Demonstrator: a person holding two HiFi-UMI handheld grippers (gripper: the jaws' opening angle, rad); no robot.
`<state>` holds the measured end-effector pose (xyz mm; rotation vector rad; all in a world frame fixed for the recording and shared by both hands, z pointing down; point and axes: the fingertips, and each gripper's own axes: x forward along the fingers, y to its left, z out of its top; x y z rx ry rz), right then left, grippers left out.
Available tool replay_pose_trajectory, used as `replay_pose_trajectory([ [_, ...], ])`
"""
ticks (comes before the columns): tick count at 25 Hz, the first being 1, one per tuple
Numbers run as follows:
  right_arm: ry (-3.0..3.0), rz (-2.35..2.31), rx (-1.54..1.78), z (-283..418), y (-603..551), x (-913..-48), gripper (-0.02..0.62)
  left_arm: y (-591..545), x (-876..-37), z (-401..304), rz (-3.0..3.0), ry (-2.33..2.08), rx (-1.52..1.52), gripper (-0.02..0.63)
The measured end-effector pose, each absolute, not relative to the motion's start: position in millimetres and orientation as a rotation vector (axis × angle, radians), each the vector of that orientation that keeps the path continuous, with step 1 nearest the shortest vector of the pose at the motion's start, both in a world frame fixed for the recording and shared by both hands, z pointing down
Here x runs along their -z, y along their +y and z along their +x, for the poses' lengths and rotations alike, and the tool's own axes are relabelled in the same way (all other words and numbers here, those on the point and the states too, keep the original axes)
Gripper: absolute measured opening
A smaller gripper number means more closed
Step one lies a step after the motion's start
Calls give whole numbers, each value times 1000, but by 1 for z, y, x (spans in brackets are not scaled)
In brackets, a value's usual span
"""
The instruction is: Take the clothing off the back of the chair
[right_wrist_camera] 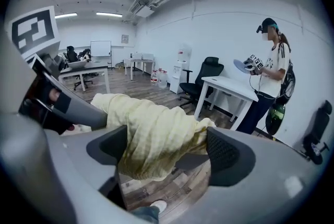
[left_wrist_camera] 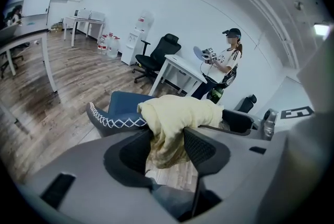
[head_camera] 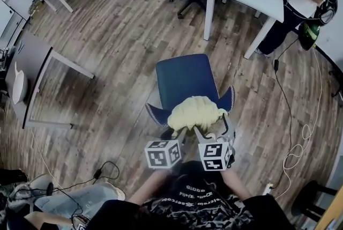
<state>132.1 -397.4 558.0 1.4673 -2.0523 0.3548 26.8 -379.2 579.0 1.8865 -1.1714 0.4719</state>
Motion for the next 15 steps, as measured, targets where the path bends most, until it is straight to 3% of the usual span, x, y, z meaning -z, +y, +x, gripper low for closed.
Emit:
replay_pose_trajectory([
  [2,-2095,1449,-364,127,-392,-557,462,-377,-579,28,1896,-1160,-433,201],
  [5,-2112,1446,-378,119,-393,-554,454,-377,-575,30,1900,-1141,-407,137],
  [9,-2065,1465,-346,120,-393,-550,354,-378,-573,37,1904,-1124,-398,117],
  [13,-2117,1518,-404,113,-391,-547,309,-381,-574,45,1967,-1075,-436,92],
  [15,-2151,1520,-476,108,-387,-549,234,-381,-573,46,1995,-1042,-454,91],
])
